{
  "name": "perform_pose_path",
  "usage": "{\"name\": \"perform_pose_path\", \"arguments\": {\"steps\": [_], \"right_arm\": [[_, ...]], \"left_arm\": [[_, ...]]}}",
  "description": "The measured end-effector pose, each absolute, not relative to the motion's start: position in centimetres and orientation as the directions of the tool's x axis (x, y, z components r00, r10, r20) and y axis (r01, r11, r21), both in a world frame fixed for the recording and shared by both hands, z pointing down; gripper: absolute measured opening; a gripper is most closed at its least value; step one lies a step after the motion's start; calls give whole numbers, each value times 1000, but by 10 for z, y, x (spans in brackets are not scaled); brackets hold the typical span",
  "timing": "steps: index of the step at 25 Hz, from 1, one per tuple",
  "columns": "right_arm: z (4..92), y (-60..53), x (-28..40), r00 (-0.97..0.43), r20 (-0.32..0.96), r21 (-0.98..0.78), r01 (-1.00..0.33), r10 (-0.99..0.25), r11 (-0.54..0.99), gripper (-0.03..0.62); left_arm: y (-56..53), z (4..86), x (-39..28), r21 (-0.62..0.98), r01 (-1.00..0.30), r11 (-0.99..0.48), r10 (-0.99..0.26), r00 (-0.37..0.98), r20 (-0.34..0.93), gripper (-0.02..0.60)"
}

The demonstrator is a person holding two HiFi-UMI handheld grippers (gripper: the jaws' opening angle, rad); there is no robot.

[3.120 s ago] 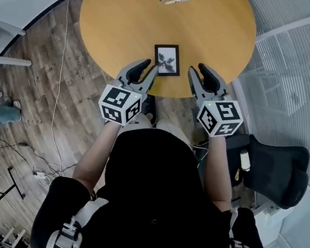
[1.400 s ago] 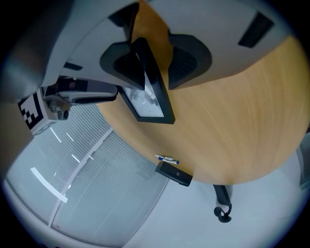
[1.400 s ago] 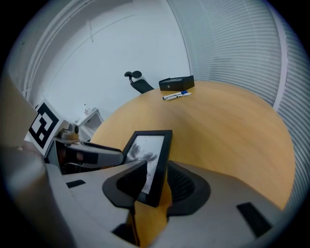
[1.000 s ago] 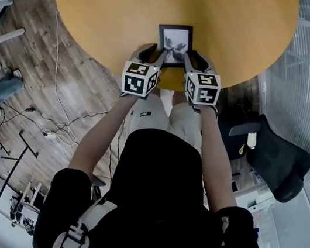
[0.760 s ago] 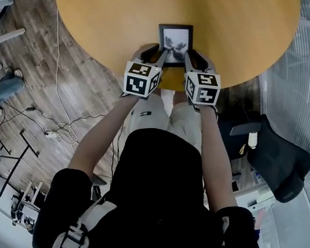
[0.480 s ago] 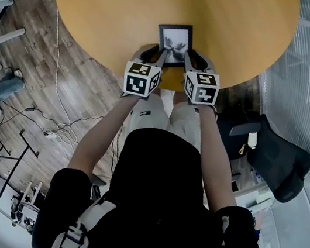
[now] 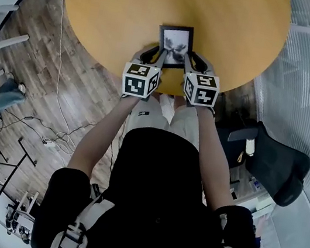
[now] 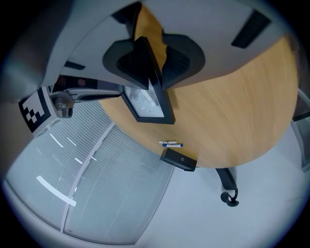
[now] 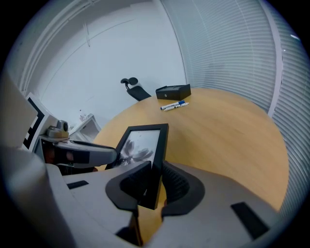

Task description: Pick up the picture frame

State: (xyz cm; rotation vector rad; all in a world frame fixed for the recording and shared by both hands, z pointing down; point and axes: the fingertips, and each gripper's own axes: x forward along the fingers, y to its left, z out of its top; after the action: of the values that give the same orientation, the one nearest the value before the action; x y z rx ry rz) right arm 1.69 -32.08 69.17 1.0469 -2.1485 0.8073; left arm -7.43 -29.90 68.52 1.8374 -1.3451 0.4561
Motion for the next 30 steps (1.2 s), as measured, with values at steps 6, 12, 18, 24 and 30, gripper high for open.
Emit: {"name": "perform_pose_path", "arguments": {"steps": [6,12,18,24,30], "right_arm": [[638,-329,3,-519,676,-230,-823,-524,519,87],[570,-346,-14,-561,573,-208,-805,-598,555,87],[505,-351,-19,-609,470,-216,-782,-639,585,89],[437,-363,-29,-620,357,-168,-779,-699,605,89],[372,-367,-35,-649,266,-132,-757,-713,640,91]], "left_arm": [[-307,629,-88,346,-926,-150,-696,347,629,97],[-323,562,-105,290,-936,-201,-773,334,540,97],[-326,494,-109,223,-943,-248,-834,325,445,97],[-337,426,-119,170,-945,-281,-885,324,335,97],[-339,365,-126,157,-942,-298,-915,329,235,97]]}}
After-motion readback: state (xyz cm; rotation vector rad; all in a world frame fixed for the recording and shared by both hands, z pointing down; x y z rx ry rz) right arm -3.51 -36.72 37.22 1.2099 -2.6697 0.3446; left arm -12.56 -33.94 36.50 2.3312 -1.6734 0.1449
